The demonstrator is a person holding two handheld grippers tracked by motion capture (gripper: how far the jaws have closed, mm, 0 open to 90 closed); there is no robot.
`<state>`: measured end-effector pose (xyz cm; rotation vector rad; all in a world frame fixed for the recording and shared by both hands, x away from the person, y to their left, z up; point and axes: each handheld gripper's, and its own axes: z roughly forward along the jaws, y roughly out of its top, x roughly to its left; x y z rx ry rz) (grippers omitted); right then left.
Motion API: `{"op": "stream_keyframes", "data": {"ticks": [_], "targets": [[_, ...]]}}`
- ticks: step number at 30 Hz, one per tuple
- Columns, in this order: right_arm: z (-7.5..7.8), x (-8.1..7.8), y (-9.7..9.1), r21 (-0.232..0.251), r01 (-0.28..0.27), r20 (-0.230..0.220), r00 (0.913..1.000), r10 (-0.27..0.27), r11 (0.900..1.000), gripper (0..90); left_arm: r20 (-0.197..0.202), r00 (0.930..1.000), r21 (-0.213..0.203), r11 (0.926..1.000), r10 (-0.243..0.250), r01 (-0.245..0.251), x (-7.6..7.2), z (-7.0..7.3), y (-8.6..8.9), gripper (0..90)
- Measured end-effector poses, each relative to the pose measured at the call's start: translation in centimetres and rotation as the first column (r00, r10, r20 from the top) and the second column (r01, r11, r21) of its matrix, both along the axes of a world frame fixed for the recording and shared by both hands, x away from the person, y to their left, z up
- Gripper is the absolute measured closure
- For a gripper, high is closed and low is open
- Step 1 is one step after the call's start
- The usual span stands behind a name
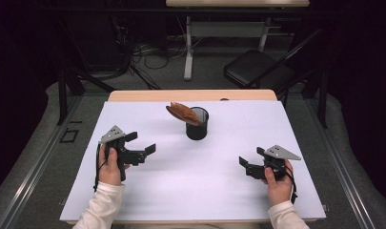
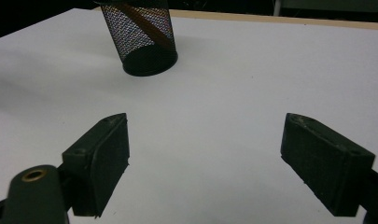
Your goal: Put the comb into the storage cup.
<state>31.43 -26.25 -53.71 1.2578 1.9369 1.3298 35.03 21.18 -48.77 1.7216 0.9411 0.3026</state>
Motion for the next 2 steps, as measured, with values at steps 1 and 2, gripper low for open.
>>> {"op": "stream_keyframes", "data": {"ticks": [1, 2], "targets": [[0.00, 0.00, -0.01, 0.000, 0.000, 0.000, 1.0000, 0.000, 1.0000, 15.3, 0.001, 1.0000, 0.001, 1.0000, 0.000, 0.000, 0.02, -0.01, 0.00, 0.6], [0.00, -0.02, -0.01, 0.000, 0.001, -0.003, 1.0000, -0.001, 1.0000, 15.3, 0.001, 1.0000, 0.001, 1.0000, 0.000, 0.000, 0.04, -0.02, 0.00, 0.6]]}}
